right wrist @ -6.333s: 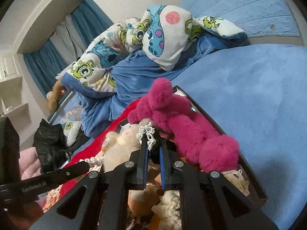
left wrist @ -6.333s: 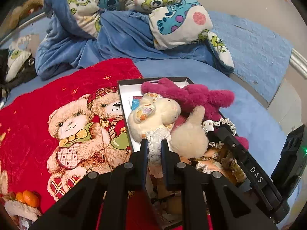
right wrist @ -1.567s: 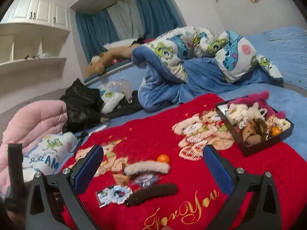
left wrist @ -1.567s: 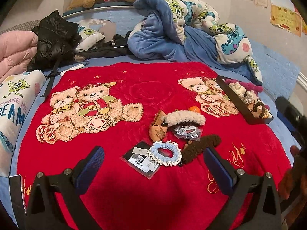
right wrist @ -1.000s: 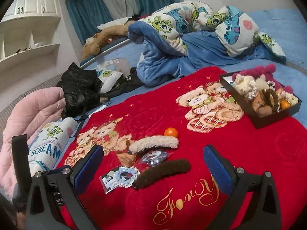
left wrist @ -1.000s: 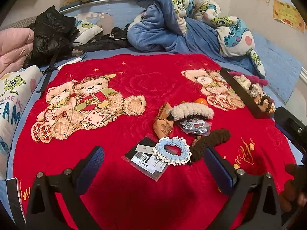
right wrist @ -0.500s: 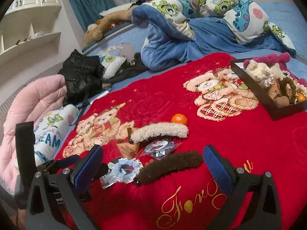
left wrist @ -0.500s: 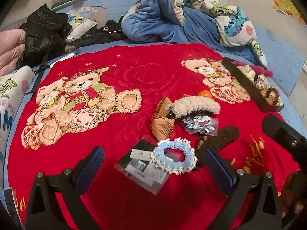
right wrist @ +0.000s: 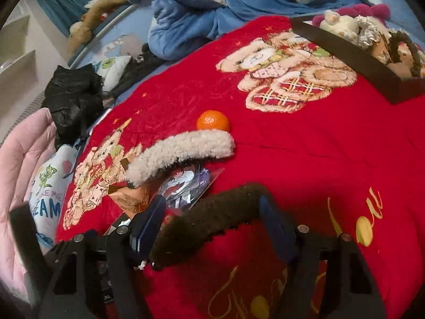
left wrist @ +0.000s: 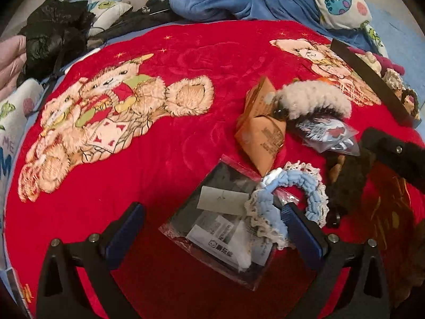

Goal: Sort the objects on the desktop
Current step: 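Grasp the blue-white lace scrunchie with the left tool while the right tool grasps the brown fuzzy clip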

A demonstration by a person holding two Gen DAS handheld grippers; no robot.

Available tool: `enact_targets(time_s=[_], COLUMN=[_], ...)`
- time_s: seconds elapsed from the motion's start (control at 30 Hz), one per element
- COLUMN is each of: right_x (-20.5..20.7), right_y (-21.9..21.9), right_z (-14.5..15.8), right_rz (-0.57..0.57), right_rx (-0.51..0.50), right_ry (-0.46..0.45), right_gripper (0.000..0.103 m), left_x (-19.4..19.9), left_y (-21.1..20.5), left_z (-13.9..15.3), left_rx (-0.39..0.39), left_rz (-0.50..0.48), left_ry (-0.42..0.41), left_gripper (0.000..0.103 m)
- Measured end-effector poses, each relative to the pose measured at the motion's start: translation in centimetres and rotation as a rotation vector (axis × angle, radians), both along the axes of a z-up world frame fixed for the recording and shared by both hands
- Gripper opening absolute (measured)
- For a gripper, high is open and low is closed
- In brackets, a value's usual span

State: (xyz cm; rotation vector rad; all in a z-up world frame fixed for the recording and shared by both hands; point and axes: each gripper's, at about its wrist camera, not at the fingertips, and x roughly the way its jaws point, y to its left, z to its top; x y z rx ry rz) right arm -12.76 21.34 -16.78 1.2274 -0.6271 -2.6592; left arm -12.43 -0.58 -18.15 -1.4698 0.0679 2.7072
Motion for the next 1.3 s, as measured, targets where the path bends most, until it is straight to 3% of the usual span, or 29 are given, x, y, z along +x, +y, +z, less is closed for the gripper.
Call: enact_targets(time_s=[0.1,0.13,0.2,0.27,0.4,0.5,0.63,0.77,0.87,1.07,1.3], right_x=[0.1,-0.2,-0.2,-0.4,-0.6,-0.2,0.0,0.3,1.3,3.3,4.2], right_y=[0.1,0.2,0.2,-0.7,-1.6,-0.8,0.5,2.9,4.7,5.7,5.2], right_z=[-0.6,-1.6,-2.3,-2.2,-2.2,-2.1,-1.6,-1.5,-1.4,-0.7,0.9], right_rz=[0.007,0.007,0.025,0.048,0.072,0.05,0.023,-0.021,-0.045,-0.043,0.036], right_rx=[0.043,0.048,0.031,0.079,0.126,0.088,0.021,-0.141,-0.25,-0.328,-0.329], right_ry=[0.006,-0.036,-0.009,-0.01,0.005,0.016,0.006,-0.034,-0.037,-0.01,0.037], right_gripper=[0.079,0.083,0.088,0.095,0.096,0.083,0.066,0.047,0.04,0.03,0.029], left_x=[-0.2,-0.2,-0.2,-0.2,-0.4,-0.2,0.7,1.5,2.1,3.3,4.6], left_y=[0.2,0.4,0.5,0.3,0.0,-0.2,-0.6,-2.1,-2.9,-3.1,-3.4], left_z=[-0.7,-0.9,-1.0,-1.0,-1.0,-0.7,0.3,1.4,2.0,3.8,6.8], left_rx=[-0.01,-0.017,-0.02,-0.005,0.014,0.021,0.046,0.102,0.143,0.15,0.148], left_rz=[-0.003,-0.007,-0.009,-0.012,-0.014,-0.021,-0.005,0.023,0.017,-0.004,-0.018], left_ry=[0.005,0.015,0.021,0.024,0.016,0.023,0.048,0.042,0.04,0.071,0.129], left_gripper=[0.103,0.103,0.103,0.103,0.103,0.098,0.073,0.047,0.033,0.023,0.02])
